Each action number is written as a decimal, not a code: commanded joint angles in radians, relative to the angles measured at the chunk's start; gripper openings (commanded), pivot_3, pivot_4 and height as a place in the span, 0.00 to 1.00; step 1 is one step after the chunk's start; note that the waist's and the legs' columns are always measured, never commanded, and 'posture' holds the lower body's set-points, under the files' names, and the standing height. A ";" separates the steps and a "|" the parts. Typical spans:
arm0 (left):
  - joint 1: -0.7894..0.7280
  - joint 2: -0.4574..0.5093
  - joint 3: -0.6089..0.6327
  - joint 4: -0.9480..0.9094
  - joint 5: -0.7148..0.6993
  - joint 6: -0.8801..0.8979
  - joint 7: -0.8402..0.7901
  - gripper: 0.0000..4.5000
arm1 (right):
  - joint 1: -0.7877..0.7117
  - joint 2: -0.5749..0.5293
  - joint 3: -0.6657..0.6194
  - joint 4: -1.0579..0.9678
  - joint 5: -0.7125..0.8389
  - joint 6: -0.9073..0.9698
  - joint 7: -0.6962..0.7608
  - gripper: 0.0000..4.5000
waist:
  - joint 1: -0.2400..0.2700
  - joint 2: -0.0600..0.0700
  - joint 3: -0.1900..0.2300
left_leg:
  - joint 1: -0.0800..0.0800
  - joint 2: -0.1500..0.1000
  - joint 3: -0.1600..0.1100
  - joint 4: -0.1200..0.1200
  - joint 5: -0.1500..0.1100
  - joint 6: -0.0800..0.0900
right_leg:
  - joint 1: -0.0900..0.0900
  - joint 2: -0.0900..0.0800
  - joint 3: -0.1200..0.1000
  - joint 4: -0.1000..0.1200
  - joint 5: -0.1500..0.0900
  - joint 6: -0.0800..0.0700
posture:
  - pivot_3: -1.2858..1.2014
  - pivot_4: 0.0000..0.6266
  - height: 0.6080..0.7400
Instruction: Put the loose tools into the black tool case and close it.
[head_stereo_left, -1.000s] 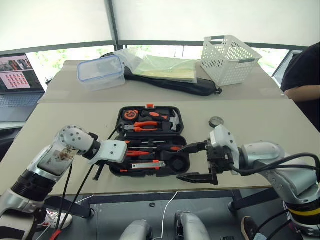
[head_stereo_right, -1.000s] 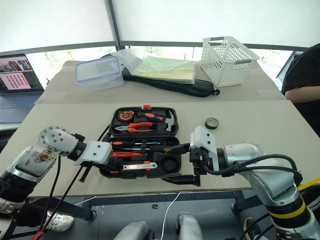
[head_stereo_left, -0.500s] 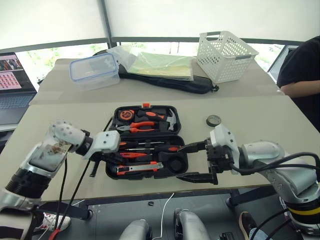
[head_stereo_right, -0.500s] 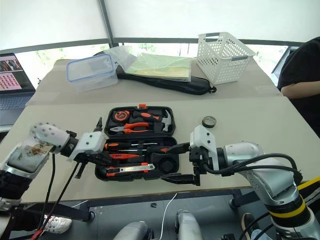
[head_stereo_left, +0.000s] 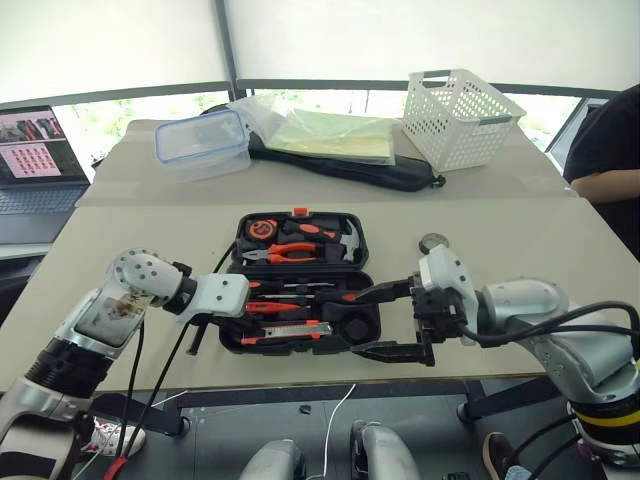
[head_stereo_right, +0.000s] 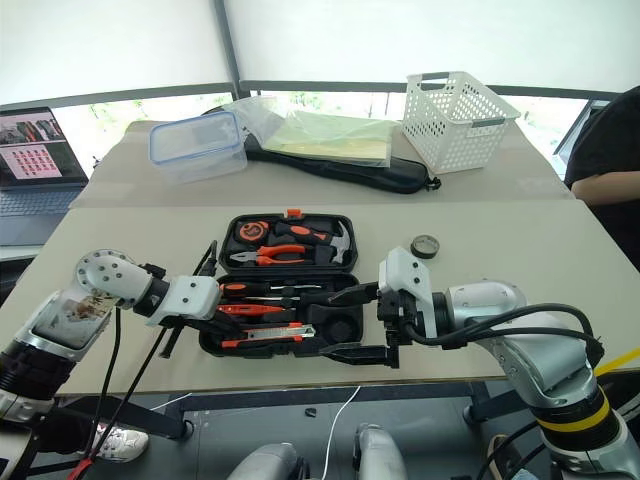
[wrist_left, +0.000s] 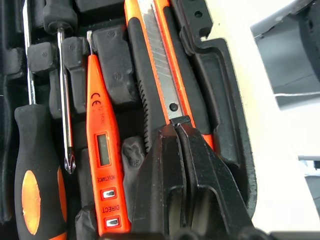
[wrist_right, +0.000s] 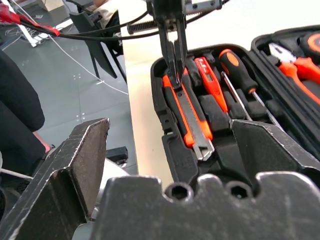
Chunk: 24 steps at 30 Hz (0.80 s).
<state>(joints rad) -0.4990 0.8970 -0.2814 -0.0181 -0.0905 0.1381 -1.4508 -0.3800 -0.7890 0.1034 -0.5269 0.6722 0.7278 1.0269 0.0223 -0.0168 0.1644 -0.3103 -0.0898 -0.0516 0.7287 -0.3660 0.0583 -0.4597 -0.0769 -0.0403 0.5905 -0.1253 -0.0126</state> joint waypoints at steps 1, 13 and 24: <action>0.039 -0.007 -0.041 0.014 0.054 0.014 0.029 0.02 | -0.013 -0.002 -0.018 -0.013 0.018 0.000 0.006 1.00 | 0.000 0.000 0.000 | 0.001 0.000 0.000 0.000 0.000 0.000 | 0.000 0.000 0.000 0.000 -0.002 0.003 | 0.52 0.24 1.00; 0.046 0.092 0.220 -0.155 -0.248 0.289 -0.013 0.18 | -0.009 -0.014 -0.036 -0.008 0.020 -0.011 0.020 1.00 | -0.013 -0.002 0.001 | -0.005 0.000 0.000 -0.001 0.000 -0.001 | -0.007 0.001 0.000 0.001 0.000 0.000 | 0.52 0.24 1.00; -0.094 0.004 0.435 -0.271 -0.646 0.693 0.181 0.98 | 0.028 -0.039 -0.195 0.018 0.052 0.000 -0.021 1.00 | -0.007 -0.002 0.002 | -0.011 -0.001 0.000 0.000 0.000 -0.002 | -0.013 0.001 -0.001 0.000 0.000 -0.001 | 0.52 0.24 1.00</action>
<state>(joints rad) -0.5510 0.9269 0.0977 -0.2522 -0.6408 0.7624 -1.3340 -0.3658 -0.8062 0.0098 -0.5101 0.6928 0.7278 1.0298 0.0154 -0.0187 0.1660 -0.3215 -0.0911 -0.0516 0.7283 -0.3656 0.0562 -0.4727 -0.0764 -0.0413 0.5907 -0.1250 -0.0136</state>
